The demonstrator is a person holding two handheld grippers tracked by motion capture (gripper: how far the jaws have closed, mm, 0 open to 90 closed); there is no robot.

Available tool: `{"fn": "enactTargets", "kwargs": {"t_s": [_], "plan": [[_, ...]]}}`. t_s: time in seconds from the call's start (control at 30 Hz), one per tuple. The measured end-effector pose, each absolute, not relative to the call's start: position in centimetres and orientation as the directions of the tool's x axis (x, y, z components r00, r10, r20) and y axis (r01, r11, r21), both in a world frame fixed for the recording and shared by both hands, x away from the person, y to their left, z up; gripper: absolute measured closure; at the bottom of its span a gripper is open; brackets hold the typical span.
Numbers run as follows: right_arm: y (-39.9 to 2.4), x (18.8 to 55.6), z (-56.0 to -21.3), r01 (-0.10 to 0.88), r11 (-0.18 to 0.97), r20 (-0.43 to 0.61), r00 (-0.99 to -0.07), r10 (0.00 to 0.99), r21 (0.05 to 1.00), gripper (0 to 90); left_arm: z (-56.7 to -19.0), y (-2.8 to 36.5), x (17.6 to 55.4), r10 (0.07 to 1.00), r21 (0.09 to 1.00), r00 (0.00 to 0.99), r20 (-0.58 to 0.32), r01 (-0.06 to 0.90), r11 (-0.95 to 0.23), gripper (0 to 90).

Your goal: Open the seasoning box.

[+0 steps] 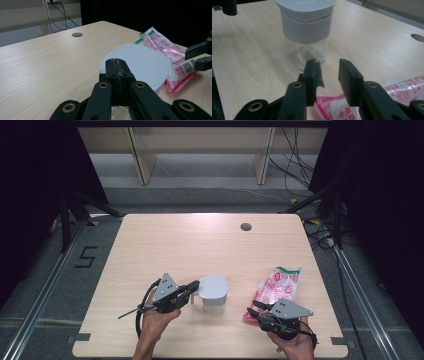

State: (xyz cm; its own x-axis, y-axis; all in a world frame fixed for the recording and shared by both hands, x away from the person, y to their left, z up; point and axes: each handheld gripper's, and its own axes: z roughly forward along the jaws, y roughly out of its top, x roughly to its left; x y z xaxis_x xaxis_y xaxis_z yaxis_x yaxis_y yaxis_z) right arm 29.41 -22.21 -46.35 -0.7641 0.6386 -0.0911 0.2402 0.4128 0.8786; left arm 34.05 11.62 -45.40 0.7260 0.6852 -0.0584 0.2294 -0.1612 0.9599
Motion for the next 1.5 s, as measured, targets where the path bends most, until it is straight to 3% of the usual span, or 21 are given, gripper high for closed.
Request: {"fn": "enactTargets", "kwargs": {"t_s": [0.27, 0.53, 1.33, 1.5], "plan": [[-20.4, 31.3, -46.0, 0.211, 0.412, -0.099, -0.784, 0.612, 0.886, 83.2, -45.5, 11.7, 34.1, 0.683, 0.96, 0.727, -0.069, 0.235, -0.153, 88.9], [-19.0, 32.3, -45.7, 0.216, 0.416, -0.091, -0.791, 0.605, 0.884, 89.3, -45.5, 11.8, 34.1, 0.685, 0.96, 0.725, -0.068, 0.233, -0.152, 88.9], [-16.5, 33.2, -45.1, 0.212, 0.446, -0.09, -0.821, 0.564, 0.87, 90.0, -45.6, 12.0, 34.1, 0.68, 0.962, 0.728, -0.085, 0.239, -0.135, 88.9], [-16.3, 33.2, -44.9, 0.19, 0.45, -0.107, -0.825, 0.555, 0.872, 90.0, -45.7, 12.4, 34.3, 0.683, 0.962, 0.725, -0.087, 0.24, -0.133, 82.5]]}}
